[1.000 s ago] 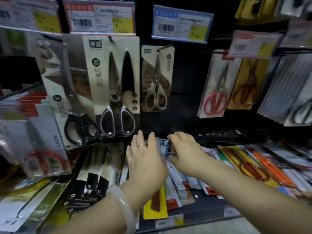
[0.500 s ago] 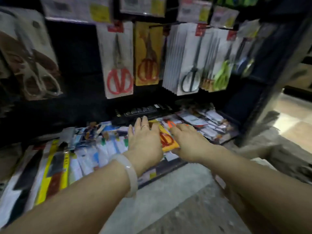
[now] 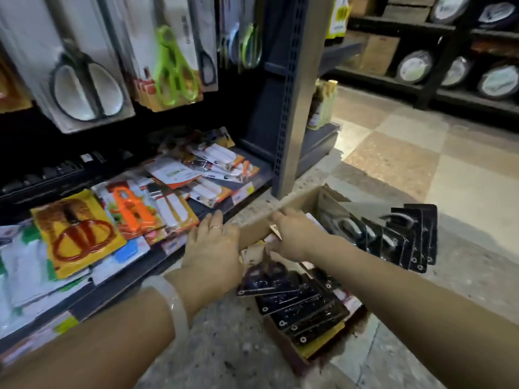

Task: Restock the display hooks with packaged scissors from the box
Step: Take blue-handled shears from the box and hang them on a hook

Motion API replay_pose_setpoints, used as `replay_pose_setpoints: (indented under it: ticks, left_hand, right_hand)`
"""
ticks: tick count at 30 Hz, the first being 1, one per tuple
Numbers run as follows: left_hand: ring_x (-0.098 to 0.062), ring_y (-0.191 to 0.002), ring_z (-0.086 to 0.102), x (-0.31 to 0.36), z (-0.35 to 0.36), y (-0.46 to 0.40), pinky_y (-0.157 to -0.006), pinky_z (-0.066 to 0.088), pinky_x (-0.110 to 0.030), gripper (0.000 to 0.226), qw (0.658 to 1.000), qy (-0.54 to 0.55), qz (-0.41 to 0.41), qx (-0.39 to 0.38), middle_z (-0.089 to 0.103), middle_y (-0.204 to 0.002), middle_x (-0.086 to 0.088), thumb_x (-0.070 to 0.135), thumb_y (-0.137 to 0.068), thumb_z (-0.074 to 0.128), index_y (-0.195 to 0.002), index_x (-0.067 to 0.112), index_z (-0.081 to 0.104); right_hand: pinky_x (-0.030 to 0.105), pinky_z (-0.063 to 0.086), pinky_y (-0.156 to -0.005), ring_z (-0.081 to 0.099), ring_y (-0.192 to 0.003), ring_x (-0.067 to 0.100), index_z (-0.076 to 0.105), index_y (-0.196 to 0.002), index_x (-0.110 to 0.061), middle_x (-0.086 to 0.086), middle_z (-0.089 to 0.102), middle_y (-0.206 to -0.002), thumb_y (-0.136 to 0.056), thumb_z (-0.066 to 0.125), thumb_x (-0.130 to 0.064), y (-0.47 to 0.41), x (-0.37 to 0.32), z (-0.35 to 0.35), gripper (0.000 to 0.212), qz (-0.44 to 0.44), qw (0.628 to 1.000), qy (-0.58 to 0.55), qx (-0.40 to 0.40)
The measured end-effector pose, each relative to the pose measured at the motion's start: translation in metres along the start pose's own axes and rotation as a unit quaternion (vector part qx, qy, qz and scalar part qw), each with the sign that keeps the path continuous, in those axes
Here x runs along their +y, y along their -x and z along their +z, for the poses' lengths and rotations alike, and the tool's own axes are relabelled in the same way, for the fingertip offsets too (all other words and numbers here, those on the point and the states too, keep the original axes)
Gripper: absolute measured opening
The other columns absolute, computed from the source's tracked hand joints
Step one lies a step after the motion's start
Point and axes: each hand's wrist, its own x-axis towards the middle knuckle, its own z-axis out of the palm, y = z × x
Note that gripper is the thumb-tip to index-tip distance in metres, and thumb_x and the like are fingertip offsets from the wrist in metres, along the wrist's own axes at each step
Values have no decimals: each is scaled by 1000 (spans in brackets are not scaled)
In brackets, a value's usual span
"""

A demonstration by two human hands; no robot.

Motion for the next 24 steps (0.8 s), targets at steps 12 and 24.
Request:
replay_pose_setpoints:
  ticks: [12,24]
  left_hand:
    - [-32,-135,29,59,53,-80,-108,35,-44,59,994,38,-7,-98,30,-147,-13,34,-87,58,-139,16,36]
    - [-30,-122,45,43,65,-88,-94,44,-33,52,985,79,-57,-144,47,-131,-14,36,-87,61,-129,12,45]
  right_hand:
    - [33,40,-97,45,-126,35,32,-140,-7,21,42,-140,-93,49,-27,-29,130,36,54,123,983,-81,-107]
    - [34,36,-100,43,-129,28,29,-141,-12,10,44,-143,-88,56,-42,-52,141,32,67,129,972,-92,-173]
